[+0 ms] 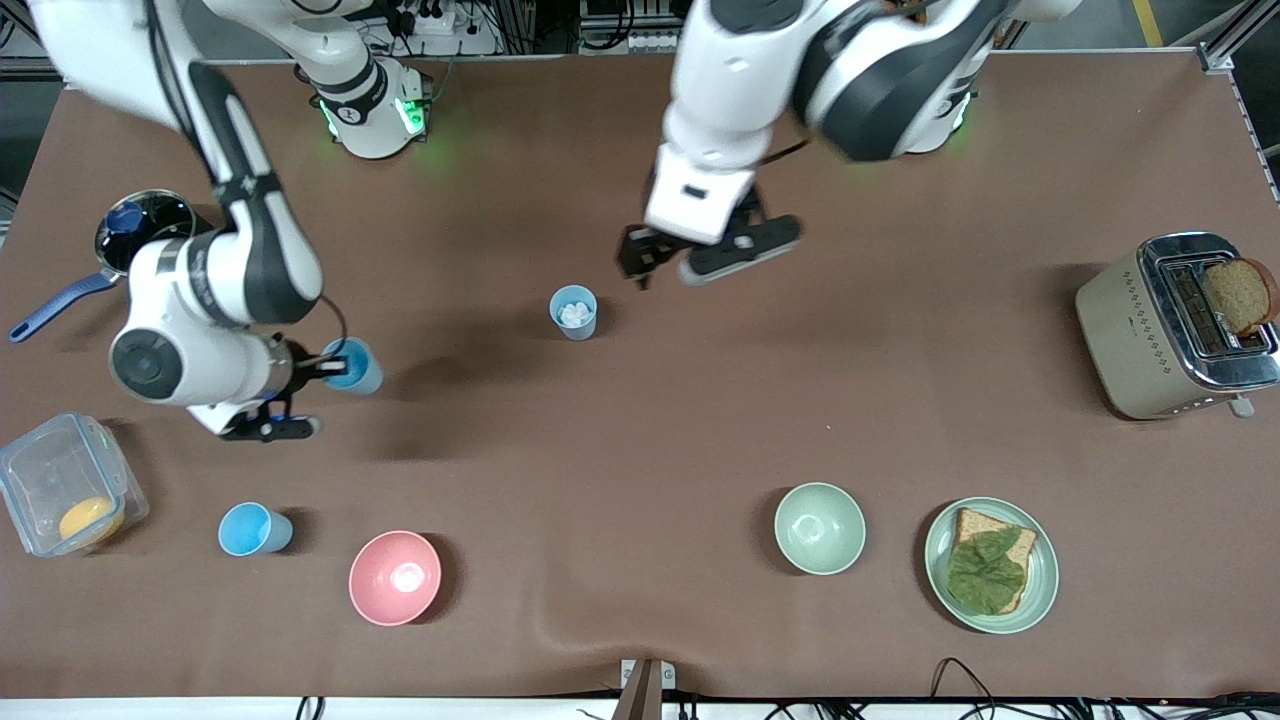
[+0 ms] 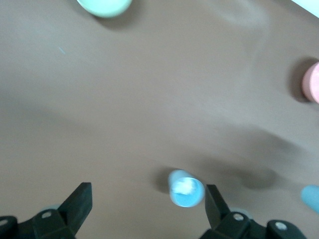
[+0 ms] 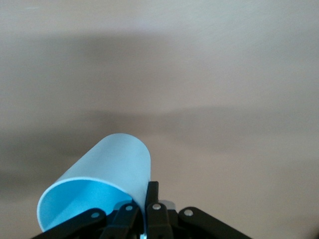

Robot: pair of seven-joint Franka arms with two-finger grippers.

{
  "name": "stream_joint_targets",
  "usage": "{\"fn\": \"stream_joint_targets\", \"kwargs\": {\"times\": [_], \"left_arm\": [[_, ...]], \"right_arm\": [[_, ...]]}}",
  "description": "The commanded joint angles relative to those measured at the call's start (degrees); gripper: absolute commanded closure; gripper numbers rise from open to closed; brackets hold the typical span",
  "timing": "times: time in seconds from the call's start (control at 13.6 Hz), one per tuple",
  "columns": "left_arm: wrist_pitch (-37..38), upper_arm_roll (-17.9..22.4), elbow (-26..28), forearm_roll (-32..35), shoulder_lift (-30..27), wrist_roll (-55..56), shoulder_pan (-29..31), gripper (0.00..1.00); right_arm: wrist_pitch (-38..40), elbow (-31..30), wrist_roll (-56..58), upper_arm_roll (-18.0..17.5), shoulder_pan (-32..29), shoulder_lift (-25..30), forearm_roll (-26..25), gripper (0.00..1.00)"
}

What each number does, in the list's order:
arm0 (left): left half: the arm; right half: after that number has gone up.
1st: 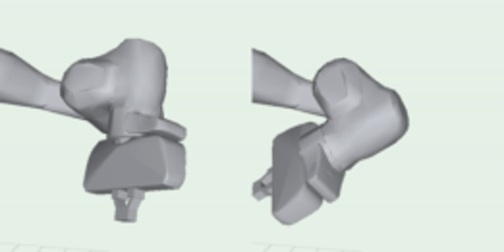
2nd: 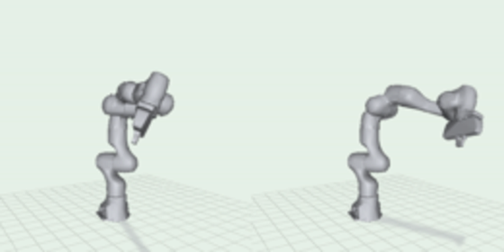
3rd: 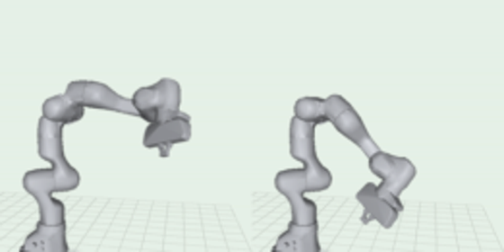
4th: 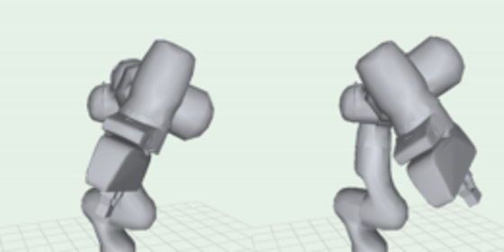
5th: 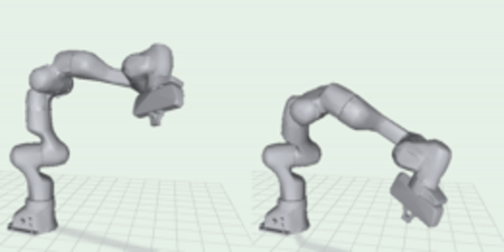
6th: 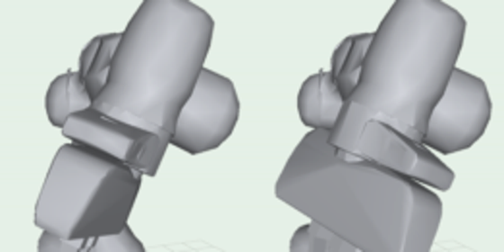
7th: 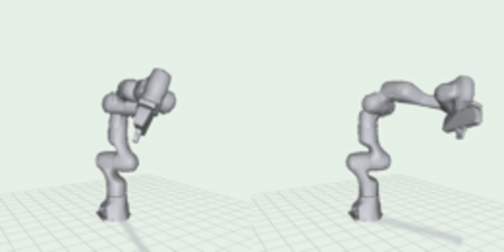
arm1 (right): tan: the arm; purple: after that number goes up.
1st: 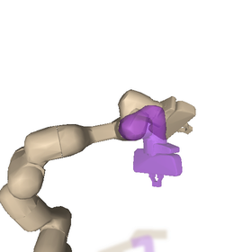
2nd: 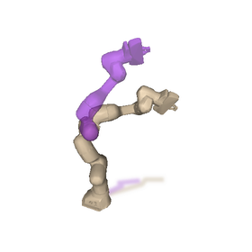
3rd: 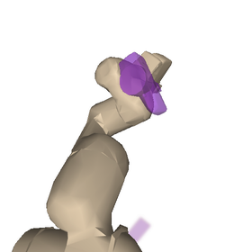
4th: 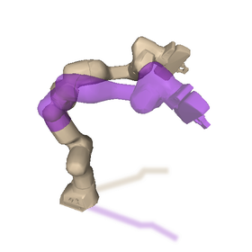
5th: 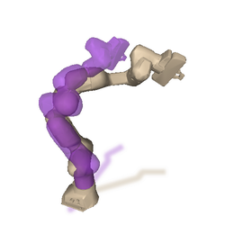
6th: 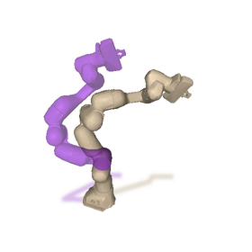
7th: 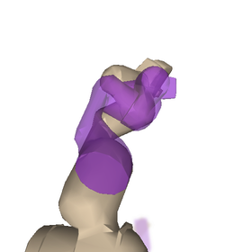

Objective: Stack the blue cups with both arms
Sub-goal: 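Carry the blue cup over the tissue cup while the left gripper withdraws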

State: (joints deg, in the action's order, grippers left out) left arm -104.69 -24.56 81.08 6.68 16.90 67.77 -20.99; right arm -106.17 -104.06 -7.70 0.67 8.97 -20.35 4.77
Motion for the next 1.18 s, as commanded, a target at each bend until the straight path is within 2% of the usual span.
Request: {"fn": "stream_joint_targets", "kwargs": {"times": [0.0, 0.07, 0.29, 0.52, 0.66, 0.88, 1.03, 1.11], "left_arm": [[7.01, -0.40, 2.68, -1.32, -7.03, -11.82, 6.64, 0.00], [10.09, -0.14, 2.68, -1.24, -7.83, -15.17, 8.49, 0.00], [11.70, -0.05, 2.68, -0.97, -8.89, -19.42, 13.77, 0.00], [13.36, -0.05, 2.77, -1.23, -11.70, -24.07, 18.87, 0.00], [16.53, -0.13, 2.77, -1.24, -13.29, -25.13, 21.68, 0.00], [16.71, 0.30, 2.86, -0.45, -14.35, -30.84, 22.31, 0.00], [16.80, 0.83, 2.42, -1.14, -14.44, -38.02, 25.11, 0.00], [16.89, 2.66, 2.33, -2.28, -15.13, -41.80, 24.51, 0.00]], "right_arm": [[3.07, 0.17, -10.64, -0.58, 6.47, 3.64, 5.41, 1.00], [3.33, 0.09, -13.81, -0.58, 9.02, 4.43, 6.39, 1.00], [2.46, 0.08, -22.87, -0.49, 15.09, 4.26, 12.97, 1.00], [1.06, -0.27, -31.03, -0.49, 19.92, 4.09, 15.00, 1.00], [-2.45, -0.71, -39.21, -0.40, 24.41, 3.56, 15.01, 1.00], [-2.90, -0.71, -40.29, -0.40, 24.87, 2.51, 15.01, 1.00], [-3.87, -0.88, -43.00, -0.40, 25.65, 1.54, 14.57, 1.00], [-3.96, -1.67, -43.19, -0.32, 25.92, 1.45, 14.40, 1.00]]}}
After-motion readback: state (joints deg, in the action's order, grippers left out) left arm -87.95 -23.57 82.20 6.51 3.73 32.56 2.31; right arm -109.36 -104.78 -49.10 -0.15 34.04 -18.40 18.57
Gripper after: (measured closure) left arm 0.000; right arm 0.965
